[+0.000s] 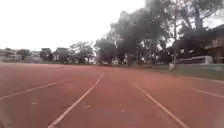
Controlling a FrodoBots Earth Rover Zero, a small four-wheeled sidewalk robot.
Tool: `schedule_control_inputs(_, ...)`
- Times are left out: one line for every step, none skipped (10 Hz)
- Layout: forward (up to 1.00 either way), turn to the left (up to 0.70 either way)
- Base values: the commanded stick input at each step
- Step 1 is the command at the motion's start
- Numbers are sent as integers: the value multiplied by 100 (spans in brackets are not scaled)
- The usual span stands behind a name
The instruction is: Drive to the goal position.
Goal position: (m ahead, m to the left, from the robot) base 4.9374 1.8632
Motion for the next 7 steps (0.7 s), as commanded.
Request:
schedule_control_inputs(45,0)
schedule_control_inputs(45,0)
schedule_control_inputs(45,0)
schedule_control_inputs(45,0)
schedule_control_inputs(45,0)
schedule_control_inputs(45,0)
schedule_control_inputs(45,0)
